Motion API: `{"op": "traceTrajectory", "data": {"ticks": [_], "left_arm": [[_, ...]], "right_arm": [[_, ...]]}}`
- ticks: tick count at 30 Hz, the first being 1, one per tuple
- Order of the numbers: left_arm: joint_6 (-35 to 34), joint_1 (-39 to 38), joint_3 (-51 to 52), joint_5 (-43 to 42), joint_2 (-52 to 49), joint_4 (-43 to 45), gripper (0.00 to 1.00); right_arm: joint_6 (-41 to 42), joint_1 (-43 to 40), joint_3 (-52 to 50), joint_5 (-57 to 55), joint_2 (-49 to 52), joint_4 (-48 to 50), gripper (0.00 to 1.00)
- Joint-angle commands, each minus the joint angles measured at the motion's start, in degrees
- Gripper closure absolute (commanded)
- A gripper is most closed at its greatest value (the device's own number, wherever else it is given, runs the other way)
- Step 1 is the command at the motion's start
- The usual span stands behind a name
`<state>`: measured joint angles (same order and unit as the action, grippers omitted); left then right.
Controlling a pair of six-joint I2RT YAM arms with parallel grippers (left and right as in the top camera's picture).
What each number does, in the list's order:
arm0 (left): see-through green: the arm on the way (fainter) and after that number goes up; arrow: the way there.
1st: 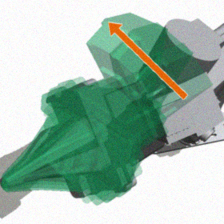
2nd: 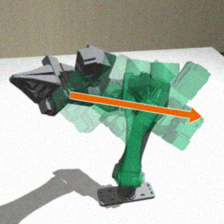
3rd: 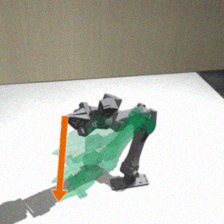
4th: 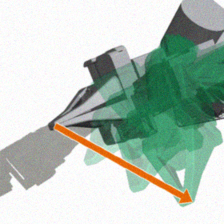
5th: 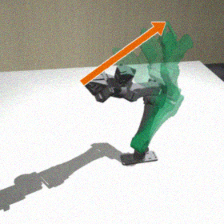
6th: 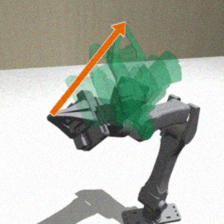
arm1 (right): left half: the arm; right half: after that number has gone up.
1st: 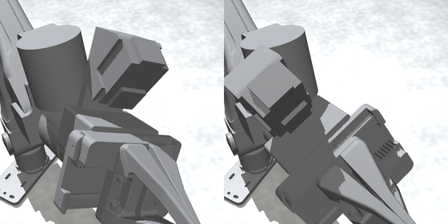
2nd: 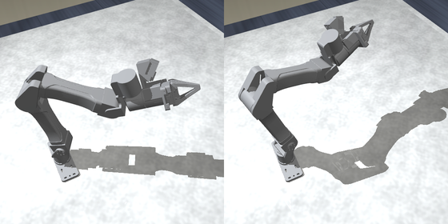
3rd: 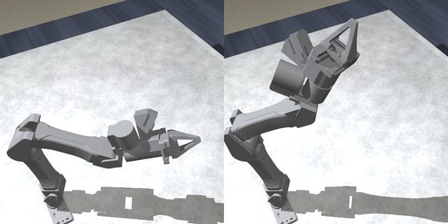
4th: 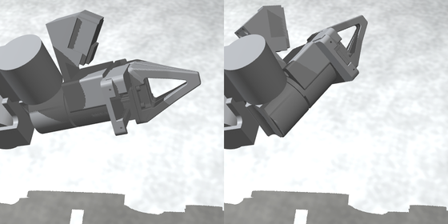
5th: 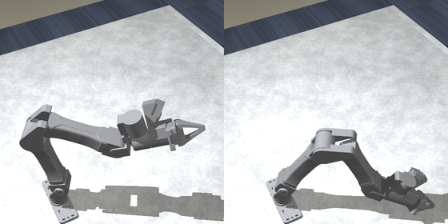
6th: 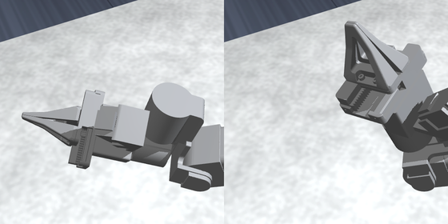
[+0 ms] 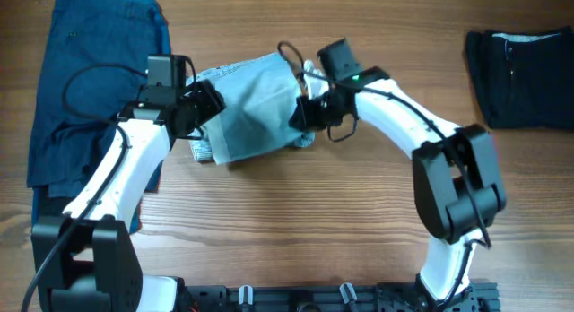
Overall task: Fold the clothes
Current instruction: 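Grasp the right side of the folded jeans with the right gripper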
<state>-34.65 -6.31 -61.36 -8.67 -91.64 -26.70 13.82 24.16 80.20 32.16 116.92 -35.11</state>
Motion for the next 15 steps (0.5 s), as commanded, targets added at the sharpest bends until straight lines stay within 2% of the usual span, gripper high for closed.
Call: {"op": "traceTrajectory", "data": {"ticks": [1, 11, 12, 15], "left_arm": [[-0.55, -1.88, -0.37, -0.94, -0.55, 1.53, 0.34], [-0.52, -3.23, -0.37, -0.70, -3.21, 2.08, 0.35], [-0.52, -3.23, -0.37, -0.70, -3.93, 2.10, 0.35], [-0.52, -3.23, -0.37, -0.66, -5.29, 2.14, 0.38]], "right_arm": [[-0.33, 0.74, -1.99, 0.74, 2.29, 0.00, 0.96], [-1.64, -0.85, 0.24, 5.66, -2.32, 2.91, 0.95], [-1.64, -1.55, 0.68, 5.64, -3.85, 2.97, 0.90], [-1.88, -3.63, 1.73, 5.62, -7.04, 3.80, 0.55]]}}
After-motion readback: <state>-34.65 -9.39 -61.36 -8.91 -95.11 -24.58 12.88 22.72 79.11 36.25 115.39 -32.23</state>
